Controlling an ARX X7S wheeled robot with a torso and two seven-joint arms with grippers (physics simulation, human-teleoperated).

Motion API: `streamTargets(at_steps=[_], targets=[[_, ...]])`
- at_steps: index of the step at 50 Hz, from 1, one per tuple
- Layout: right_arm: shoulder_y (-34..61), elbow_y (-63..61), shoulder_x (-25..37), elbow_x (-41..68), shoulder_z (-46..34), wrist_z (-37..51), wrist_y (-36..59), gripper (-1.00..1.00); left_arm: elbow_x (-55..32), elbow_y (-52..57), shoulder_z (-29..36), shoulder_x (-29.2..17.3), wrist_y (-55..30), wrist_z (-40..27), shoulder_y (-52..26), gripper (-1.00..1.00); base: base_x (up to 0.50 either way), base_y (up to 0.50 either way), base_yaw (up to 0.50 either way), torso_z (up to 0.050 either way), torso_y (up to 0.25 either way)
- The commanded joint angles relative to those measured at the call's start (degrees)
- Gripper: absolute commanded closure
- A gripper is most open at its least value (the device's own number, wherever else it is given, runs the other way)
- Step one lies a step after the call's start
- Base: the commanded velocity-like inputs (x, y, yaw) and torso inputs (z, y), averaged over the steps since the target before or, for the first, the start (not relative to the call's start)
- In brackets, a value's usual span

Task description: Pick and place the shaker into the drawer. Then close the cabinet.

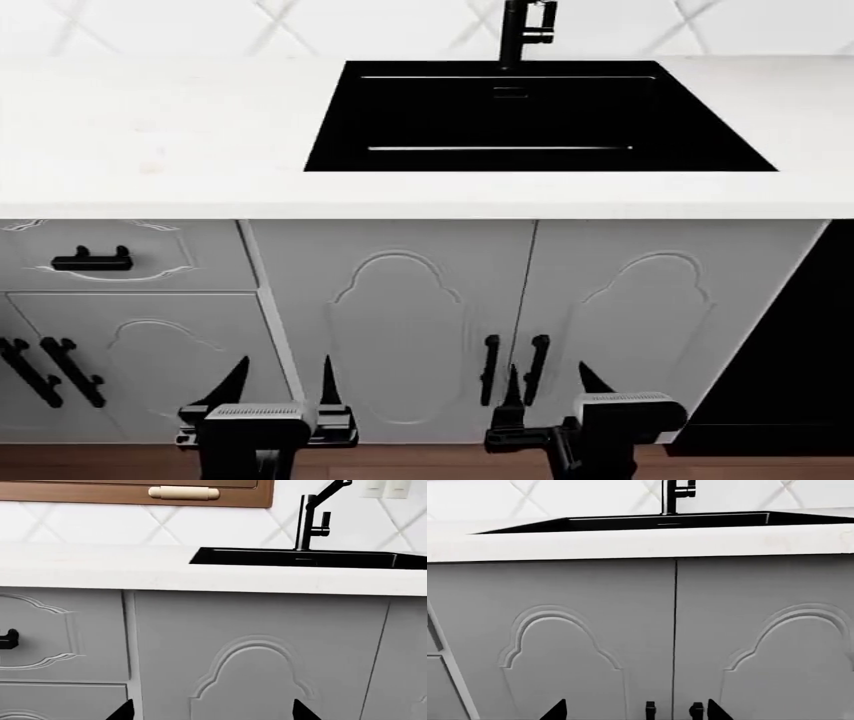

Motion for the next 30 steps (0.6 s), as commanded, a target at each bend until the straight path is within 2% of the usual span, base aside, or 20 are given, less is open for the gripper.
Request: streamTargets(at_steps=[1, 30], targets=[[0.07, 0.08, 0.32, 0.35, -0.44, 0.38, -0.13, -1.0, -0.27, 0.1, 0.46, -0.41, 0.15, -0.47, 0.04, -1.0, 0.0, -0.5, 0.0, 0.0, 0.0], [0.37, 0.24, 1.12, 1.31, -1.49, 1.07, -0.08, -1.0, -1.04, -0.18, 1.36, -1.12, 0.3, -1.53, -0.26, -1.0, 0.0, -0.5, 0.0, 0.0, 0.0]])
